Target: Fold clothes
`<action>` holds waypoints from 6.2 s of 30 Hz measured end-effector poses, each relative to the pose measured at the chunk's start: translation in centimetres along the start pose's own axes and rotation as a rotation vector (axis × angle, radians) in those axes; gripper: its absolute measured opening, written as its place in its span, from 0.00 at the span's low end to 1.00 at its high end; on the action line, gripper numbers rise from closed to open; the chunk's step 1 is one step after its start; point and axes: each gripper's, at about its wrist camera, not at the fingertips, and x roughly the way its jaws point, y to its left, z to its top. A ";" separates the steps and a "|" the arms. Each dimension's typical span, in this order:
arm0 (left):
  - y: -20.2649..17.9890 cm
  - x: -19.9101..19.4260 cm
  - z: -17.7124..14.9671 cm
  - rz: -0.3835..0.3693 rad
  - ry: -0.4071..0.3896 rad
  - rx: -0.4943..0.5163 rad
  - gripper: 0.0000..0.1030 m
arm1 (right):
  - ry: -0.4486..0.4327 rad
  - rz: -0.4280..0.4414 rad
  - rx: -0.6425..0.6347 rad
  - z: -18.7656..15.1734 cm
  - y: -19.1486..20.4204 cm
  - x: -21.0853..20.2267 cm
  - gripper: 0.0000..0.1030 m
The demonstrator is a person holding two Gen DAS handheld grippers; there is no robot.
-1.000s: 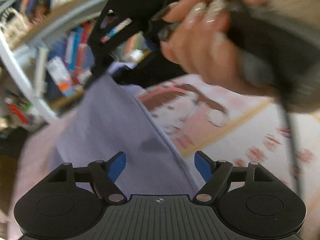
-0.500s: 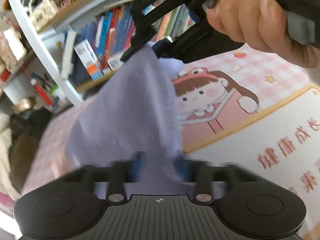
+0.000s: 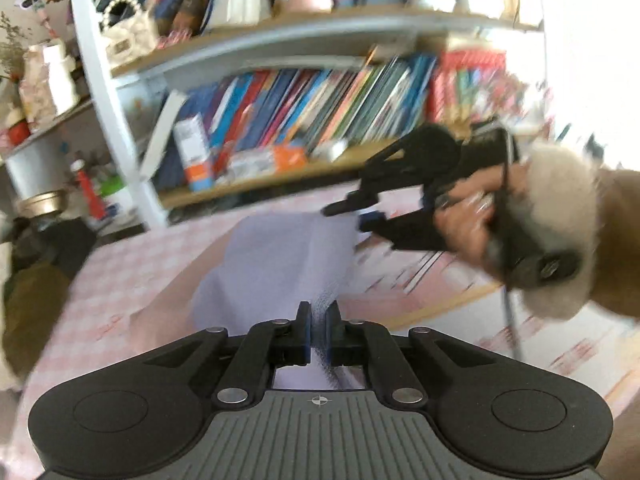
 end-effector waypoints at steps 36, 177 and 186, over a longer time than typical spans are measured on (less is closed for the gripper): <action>15.2 8.5 -4.9 -0.178 0.164 -0.436 0.05 | 0.099 -0.369 -0.725 -4.0 9.8 12.4 0.12; 20.4 9.0 -8.3 -0.369 0.250 -0.275 0.04 | -0.214 -1.147 -0.736 -22.7 0.8 -8.2 0.15; 20.3 9.0 -8.2 -0.293 0.249 -0.294 0.04 | -0.260 -1.120 -0.722 -22.3 1.5 -11.4 0.35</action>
